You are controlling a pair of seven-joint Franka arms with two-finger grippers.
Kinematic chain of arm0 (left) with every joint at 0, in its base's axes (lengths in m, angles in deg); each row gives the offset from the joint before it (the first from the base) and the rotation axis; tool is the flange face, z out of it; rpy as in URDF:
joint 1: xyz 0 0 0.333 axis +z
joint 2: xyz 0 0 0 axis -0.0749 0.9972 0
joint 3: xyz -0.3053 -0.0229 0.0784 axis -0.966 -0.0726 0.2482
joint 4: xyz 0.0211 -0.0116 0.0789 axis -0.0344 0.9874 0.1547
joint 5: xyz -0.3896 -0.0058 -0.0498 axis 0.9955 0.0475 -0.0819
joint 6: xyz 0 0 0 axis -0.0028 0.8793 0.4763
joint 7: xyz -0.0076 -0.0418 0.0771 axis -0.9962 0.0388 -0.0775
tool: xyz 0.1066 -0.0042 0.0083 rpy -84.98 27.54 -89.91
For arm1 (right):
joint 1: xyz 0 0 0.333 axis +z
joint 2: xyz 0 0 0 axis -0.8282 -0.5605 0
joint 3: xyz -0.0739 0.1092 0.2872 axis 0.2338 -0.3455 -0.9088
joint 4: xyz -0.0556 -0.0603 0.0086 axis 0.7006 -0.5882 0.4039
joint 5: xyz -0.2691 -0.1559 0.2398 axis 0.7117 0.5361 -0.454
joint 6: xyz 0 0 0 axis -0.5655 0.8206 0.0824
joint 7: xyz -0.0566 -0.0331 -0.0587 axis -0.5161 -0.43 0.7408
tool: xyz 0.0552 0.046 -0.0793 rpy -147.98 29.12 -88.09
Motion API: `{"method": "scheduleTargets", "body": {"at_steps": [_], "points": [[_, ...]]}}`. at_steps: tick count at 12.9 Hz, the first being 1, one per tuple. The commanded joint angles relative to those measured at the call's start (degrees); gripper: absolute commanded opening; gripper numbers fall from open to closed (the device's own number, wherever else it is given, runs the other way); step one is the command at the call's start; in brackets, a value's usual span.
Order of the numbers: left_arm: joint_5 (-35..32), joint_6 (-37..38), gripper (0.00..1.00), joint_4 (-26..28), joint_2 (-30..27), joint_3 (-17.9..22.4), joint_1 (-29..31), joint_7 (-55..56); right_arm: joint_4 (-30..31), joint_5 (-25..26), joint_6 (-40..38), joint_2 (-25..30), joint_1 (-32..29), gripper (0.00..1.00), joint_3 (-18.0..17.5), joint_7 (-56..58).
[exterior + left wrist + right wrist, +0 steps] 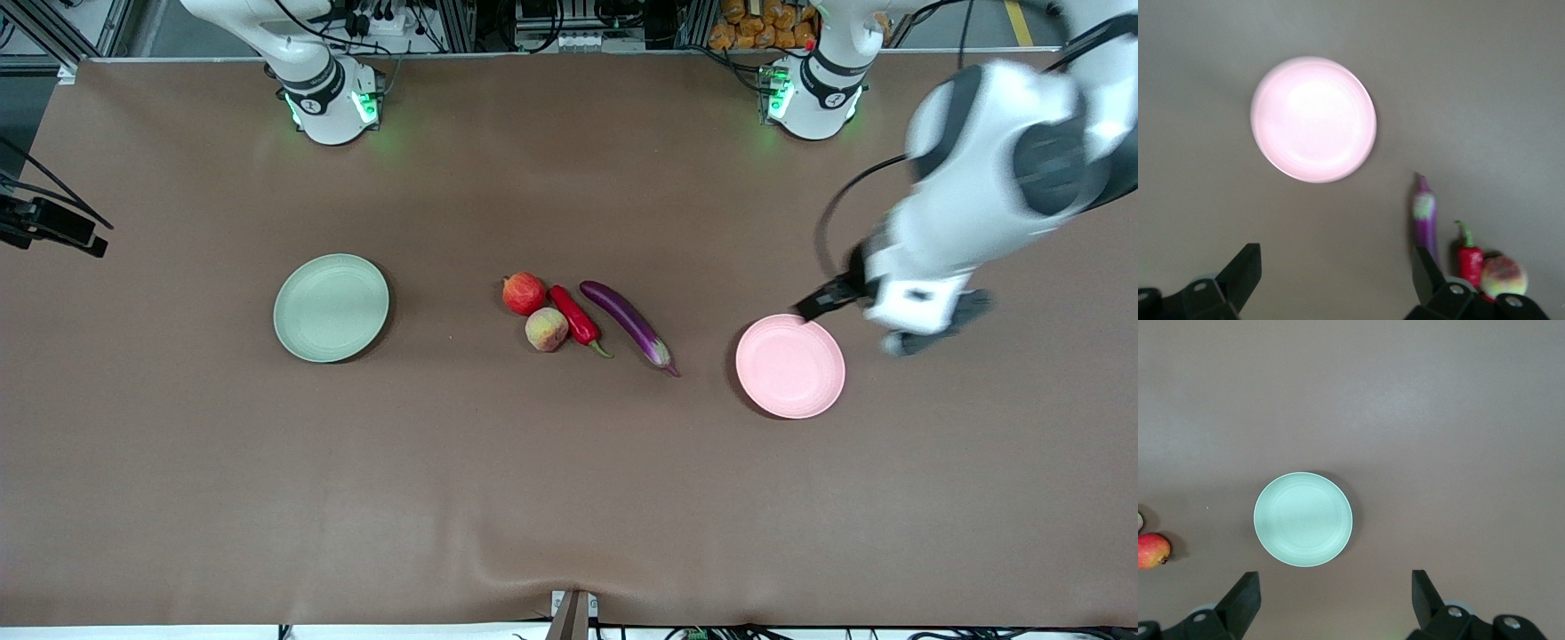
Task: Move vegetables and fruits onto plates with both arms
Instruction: 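Grasp the purple eggplant with the left gripper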
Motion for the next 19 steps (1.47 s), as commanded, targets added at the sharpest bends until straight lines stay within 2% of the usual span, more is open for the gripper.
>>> {"method": "scheduleTargets", "body": {"at_steps": [1,5,8,11,13,17,19], "points": [[-0.1,-5.8,1.00,0.0,5.4,0.2,-6.7,14.8,-0.1,-0.7,-0.3,0.3,0.2,1.00,0.1,-0.7],[-3.1,-15.7,1.00,1.9,13.2,0.2,-13.1,29.9,-0.1,-0.7,-0.3,0.3,0.3,1.00,0.1,-0.8],[-8.0,-22.7,1.00,2.9,18.9,0.2,-16.5,39.9,0.2,-0.7,-0.4,0.3,0.4,1.00,0.0,-0.8],[-9.7,-26.6,1.00,3.5,22.8,0.3,-17.9,43.0,0.2,-0.7,-1.4,0.0,0.5,1.00,0.0,-0.8],[-9.7,-27.9,0.89,3.6,24.4,0.2,-18.2,43.0,0.0,-0.7,-1.3,0.0,0.6,1.00,0.0,-0.7],[-9.8,-28.3,0.56,3.6,25.9,0.2,-18.7,42.9,0.3,-0.6,-1.5,-0.4,1.3,1.00,-0.1,-0.4],[-9.8,-29.1,0.27,3.6,26.4,0.2,-18.8,42.7,0.4,-0.7,-1.5,-2.6,2.9,1.00,-0.3,2.3]]}}
